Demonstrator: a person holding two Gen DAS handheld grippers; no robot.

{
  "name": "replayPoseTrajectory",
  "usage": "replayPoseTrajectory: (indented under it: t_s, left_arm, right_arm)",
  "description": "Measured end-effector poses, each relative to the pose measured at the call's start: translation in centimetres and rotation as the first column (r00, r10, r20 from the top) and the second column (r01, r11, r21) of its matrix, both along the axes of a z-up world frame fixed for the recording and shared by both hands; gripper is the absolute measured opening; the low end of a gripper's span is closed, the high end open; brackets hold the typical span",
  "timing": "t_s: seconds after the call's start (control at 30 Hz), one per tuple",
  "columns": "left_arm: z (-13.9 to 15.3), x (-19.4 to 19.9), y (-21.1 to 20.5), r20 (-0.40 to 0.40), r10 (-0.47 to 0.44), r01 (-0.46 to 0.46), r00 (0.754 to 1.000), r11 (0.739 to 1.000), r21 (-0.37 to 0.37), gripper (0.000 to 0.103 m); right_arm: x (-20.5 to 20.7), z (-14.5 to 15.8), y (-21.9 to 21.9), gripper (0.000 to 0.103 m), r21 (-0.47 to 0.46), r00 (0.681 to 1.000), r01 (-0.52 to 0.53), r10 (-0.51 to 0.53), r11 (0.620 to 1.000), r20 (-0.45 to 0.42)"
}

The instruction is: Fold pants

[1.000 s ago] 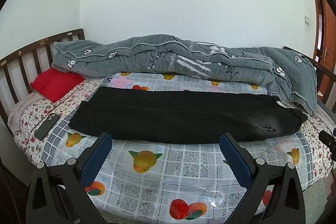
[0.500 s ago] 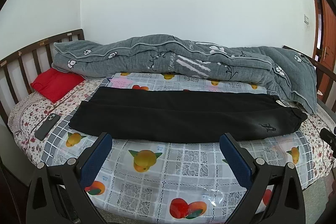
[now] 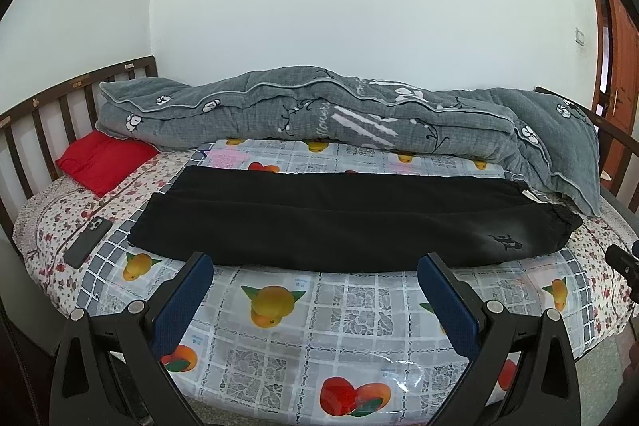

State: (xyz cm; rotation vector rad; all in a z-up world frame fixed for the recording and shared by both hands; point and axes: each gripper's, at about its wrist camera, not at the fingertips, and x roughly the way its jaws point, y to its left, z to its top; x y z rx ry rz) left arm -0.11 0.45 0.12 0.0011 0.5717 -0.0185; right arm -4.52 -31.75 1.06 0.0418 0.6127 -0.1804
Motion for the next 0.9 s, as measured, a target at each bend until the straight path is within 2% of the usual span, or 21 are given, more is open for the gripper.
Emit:
replayPoseTrajectory:
  t_s: [0.13, 0.9]
  left_arm:
    - [0.69, -0.15, -0.35, 0.003, -0.003, 0.003, 1.000, 1.000, 0.000, 0.103]
    - [0.63, 0.70, -0.84, -0.001, -0.016, 0.015, 1.000, 1.000, -0.014, 0.103]
  right_arm:
    - [-0.03, 0.01, 0.00, 0.103, 0.000, 1.000, -0.001, 0.001, 1.000, 0.001]
    - [0.57, -0.21, 0.11, 0.103, -0.007, 1.000, 0.000, 0.000, 1.000, -0.001]
